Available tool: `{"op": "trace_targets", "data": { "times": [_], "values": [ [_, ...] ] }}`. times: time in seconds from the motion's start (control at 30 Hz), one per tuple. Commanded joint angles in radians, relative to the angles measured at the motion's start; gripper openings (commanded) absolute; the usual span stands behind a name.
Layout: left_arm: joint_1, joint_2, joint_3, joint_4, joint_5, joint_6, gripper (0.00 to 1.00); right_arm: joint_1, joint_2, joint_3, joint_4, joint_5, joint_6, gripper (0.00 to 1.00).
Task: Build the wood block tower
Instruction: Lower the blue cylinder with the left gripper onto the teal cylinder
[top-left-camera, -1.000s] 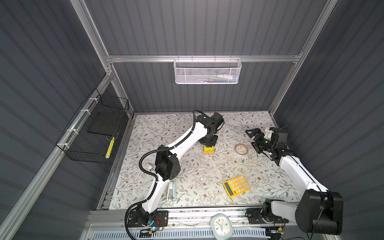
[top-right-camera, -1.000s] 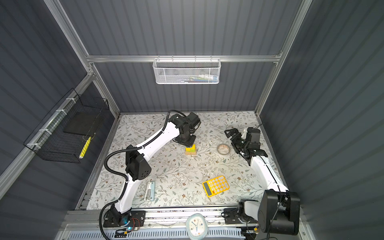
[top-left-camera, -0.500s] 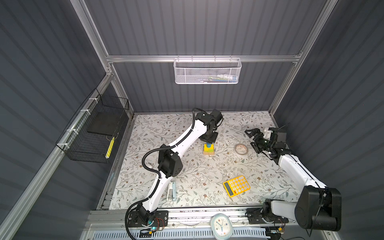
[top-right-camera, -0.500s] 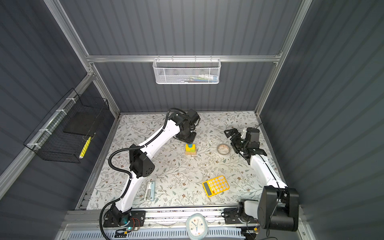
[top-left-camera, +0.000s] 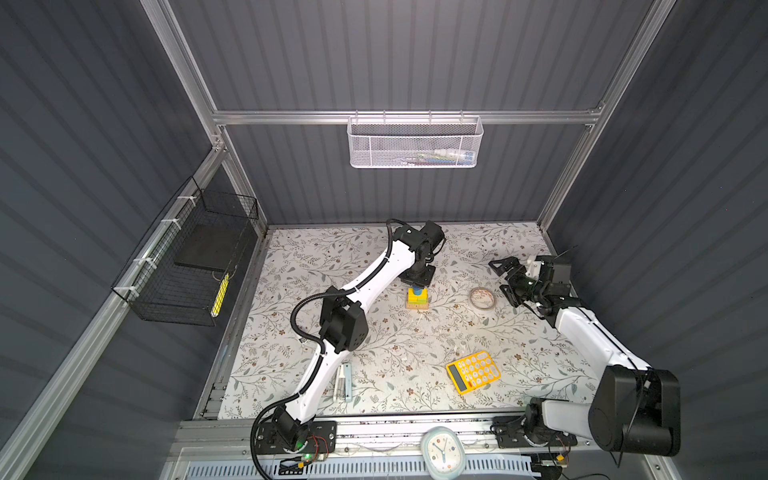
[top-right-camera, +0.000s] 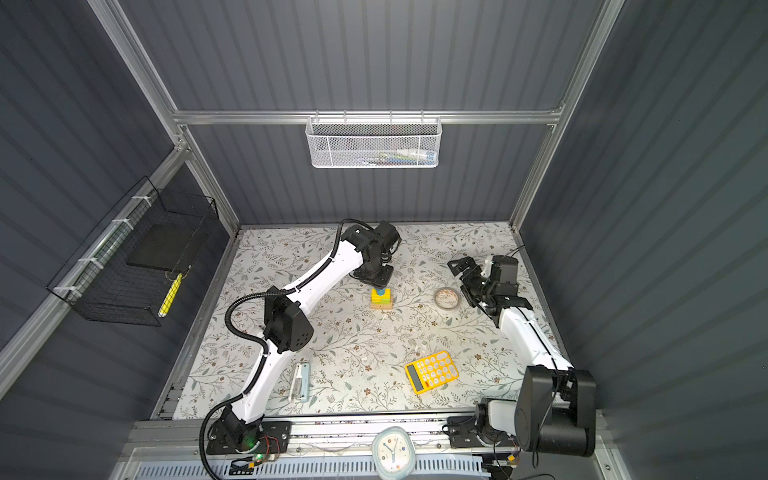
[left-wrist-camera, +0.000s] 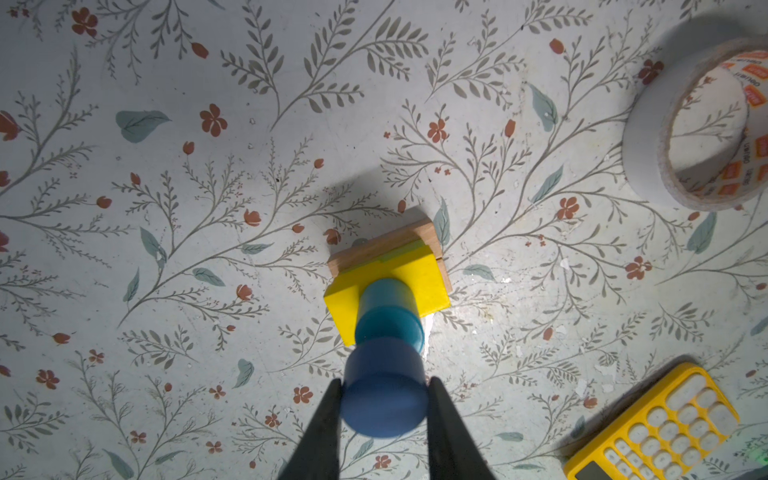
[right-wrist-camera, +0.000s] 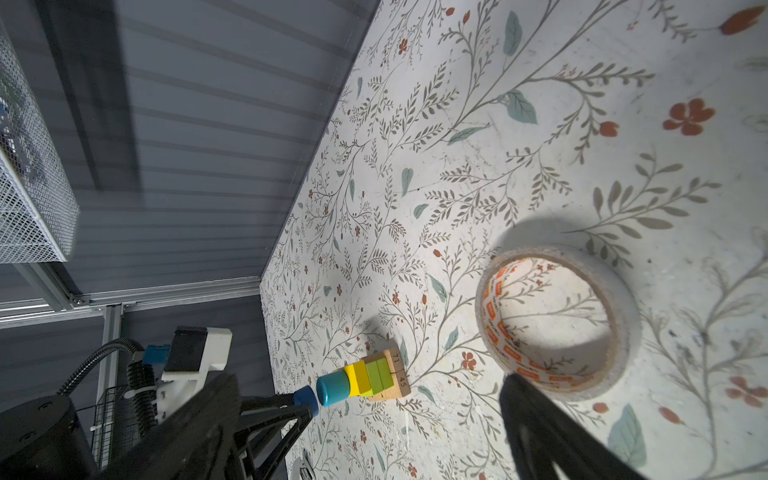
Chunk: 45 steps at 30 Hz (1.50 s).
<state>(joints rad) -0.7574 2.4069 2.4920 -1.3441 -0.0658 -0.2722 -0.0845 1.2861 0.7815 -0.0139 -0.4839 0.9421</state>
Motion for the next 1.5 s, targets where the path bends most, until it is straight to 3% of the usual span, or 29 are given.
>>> {"op": "trace_targets", "data": {
  "times": [0.0,1.47],
  "values": [
    [0.008,0.009,0.024,0.003,0.018,0.013,0.27,-0.004,0.013,0.002,0.014,-0.011,0.003,0.99],
    [0.016,0.034,0.011,0.023,0.023,0.007,0.33,-0.008,0.034,0.005,0.021,-0.019,0.005,0.99]
  ]
}}
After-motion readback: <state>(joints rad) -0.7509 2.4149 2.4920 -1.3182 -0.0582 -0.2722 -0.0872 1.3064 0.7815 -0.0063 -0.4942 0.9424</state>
